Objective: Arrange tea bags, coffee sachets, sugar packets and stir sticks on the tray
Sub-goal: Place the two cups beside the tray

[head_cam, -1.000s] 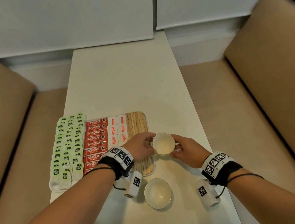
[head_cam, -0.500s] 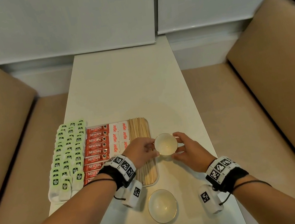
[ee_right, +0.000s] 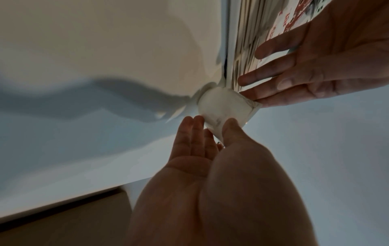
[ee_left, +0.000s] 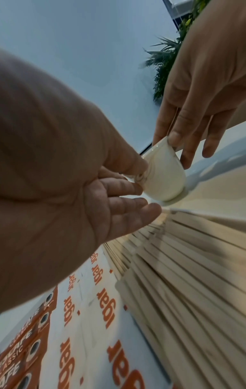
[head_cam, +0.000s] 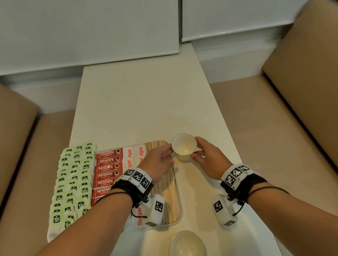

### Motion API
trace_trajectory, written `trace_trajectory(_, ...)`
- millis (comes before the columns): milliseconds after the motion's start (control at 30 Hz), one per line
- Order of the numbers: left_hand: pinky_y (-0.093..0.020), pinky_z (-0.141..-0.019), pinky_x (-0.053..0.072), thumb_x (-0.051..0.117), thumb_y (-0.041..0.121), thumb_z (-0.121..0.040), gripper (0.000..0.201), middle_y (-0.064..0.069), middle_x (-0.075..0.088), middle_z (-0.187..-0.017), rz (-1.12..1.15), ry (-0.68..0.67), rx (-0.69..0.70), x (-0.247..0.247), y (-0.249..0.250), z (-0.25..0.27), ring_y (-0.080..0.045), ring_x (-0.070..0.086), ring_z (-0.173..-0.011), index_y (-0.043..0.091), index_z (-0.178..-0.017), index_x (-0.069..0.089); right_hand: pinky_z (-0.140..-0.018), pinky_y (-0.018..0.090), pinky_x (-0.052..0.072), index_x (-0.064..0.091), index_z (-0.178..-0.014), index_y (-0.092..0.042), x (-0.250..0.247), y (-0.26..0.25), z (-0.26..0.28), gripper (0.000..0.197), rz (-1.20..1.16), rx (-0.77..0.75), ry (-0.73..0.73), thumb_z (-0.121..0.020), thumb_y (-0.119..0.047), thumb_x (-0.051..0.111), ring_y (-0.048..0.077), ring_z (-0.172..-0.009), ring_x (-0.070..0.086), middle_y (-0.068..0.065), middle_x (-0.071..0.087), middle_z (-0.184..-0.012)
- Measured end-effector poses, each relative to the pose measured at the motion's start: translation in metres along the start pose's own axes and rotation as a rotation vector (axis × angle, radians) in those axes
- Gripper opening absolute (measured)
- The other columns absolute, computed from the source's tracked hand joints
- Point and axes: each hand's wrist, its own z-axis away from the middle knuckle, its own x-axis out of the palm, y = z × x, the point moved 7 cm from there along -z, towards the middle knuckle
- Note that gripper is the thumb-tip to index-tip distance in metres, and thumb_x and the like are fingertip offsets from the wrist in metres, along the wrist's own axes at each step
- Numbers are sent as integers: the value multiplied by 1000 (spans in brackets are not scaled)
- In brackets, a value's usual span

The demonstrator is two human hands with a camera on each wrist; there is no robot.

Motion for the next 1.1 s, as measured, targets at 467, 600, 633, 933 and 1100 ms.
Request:
trace_trajectory(467, -30, -113, 34, 57, 3, -97, 68, 3, 41, -156, 36, -21, -1, 2, 3, -12, -17, 42, -142, 23, -156, 30, -105, 43, 49, 36, -145, -34, 0, -2, -15, 49, 21, -11, -11, -102, -14, 50, 15, -123, 59, -4, 60, -134)
trace_trajectory(600, -37, -117, 35, 59, 6, -97, 67, 3, 42, -156, 28, -11, -6, 1, 1, -12, -18, 43, -141, 22, -156, 32, -107, 45, 48, 35, -146, -30, -1, -1, -16, 48, 28, -4, -37, -103, -14, 48, 18, -126, 58, -3, 57, -139)
trace_trajectory(633, -39, -116, 37, 60, 8, -97, 65, 3, 43, -155, 17, 8, -11, -1, 0, -11, -18, 44, -140, 20, -155, 34, -108, 44, 46, 31, -149, -27, -3, 2, -16, 51, 37, 24, -48, -103, -13, 48, 20, -128, 56, -2, 54, -144)
trace_trajectory(933, -36, -94, 57, 69, 9, -90, 54, 10, 64, -127, 107, 23, 18, -16, -6, 43, -15, 71, -101, 17, -141, 52, -109, 35, 37, 24, -156, -15, -12, 14, 25, 57, 234, 194, -211, -106, -30, 46, 25, -134, 51, 6, 54, -145)
trace_trajectory(1100, -28, -89, 57, 77, 12, -86, 54, 5, 67, -119, 61, -56, 47, -2, -11, 99, -12, 69, -101, 19, -135, 56, -107, 32, 43, 43, -150, -19, -4, -5, 77, 48, 386, 86, -383, -105, -36, 49, 19, -122, 59, -1, 62, -136)
